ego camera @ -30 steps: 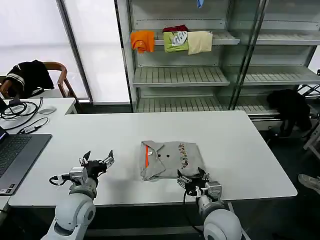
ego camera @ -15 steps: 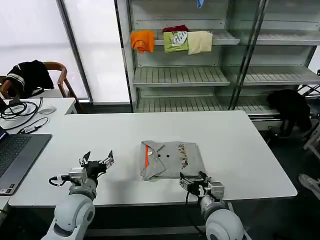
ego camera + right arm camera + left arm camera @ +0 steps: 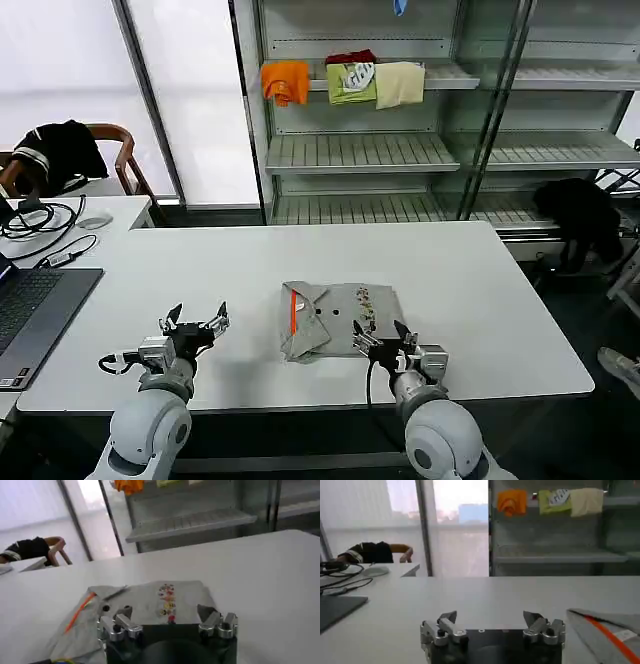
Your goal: Fold and organize the clothes.
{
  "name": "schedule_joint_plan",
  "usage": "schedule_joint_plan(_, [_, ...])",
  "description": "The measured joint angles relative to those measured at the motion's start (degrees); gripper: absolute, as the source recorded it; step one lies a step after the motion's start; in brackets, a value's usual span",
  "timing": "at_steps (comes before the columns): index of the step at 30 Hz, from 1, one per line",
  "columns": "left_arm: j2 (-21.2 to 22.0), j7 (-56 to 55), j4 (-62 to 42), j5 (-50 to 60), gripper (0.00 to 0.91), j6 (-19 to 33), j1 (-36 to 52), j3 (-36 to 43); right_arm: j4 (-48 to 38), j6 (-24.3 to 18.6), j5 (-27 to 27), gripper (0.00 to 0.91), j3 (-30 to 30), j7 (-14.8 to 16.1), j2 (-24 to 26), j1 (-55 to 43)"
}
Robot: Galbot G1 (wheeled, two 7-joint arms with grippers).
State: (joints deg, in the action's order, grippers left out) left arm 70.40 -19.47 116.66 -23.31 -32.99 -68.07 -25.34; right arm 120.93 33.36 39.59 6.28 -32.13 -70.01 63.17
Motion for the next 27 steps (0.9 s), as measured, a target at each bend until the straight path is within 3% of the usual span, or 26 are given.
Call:
schedule_joint_plan(14, [-0.1, 0.0, 0.0, 0.0, 0.907, 0.0, -0.1, 0.2, -6.7, 0.1, 3.4, 0.907, -1.3, -3.0, -3.9, -2.7])
schedule_joint_plan(27, [0.3, 0.1, 0.2, -0.3, 0.907, 0.4, -0.1, -0.5, -4.2, -0.2, 0.2, 0.907, 0.2, -1.0, -3.5, -3.2])
